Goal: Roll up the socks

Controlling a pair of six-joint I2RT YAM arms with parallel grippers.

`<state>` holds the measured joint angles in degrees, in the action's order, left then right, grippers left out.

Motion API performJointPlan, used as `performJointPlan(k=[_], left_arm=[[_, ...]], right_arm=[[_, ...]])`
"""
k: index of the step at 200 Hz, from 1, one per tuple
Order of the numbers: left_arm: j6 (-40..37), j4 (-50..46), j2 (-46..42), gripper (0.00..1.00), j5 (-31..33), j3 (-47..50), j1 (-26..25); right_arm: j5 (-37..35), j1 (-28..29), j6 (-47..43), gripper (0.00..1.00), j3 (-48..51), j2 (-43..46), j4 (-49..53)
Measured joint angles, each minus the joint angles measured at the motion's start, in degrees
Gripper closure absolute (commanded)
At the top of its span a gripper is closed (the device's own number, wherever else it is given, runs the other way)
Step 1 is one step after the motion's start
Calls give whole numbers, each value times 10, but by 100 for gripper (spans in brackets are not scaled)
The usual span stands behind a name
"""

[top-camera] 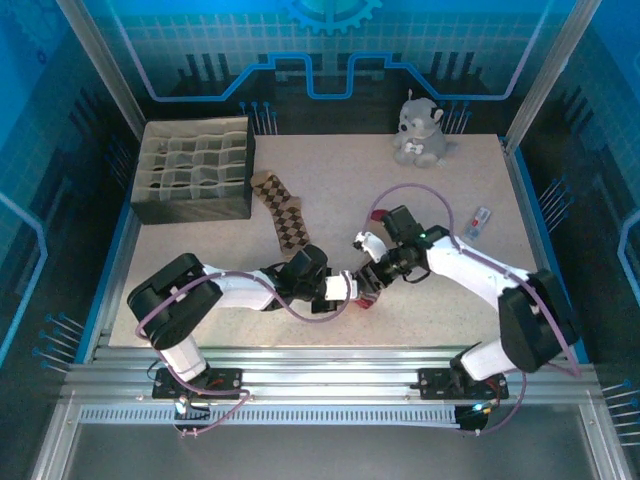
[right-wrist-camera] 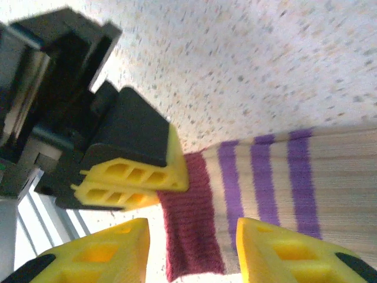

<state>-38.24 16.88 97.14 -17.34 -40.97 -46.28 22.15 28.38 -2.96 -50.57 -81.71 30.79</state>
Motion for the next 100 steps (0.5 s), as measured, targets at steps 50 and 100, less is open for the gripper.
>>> performJointPlan(k=[50, 100], left_arm=[[54, -138, 13, 100, -68, -92, 10], [68, -283, 78, 100, -133, -226, 39]], right_arm=[[-45, -8, 171, 45, 186, 191, -160], [-64, -11, 256, 42, 290, 317, -234]])
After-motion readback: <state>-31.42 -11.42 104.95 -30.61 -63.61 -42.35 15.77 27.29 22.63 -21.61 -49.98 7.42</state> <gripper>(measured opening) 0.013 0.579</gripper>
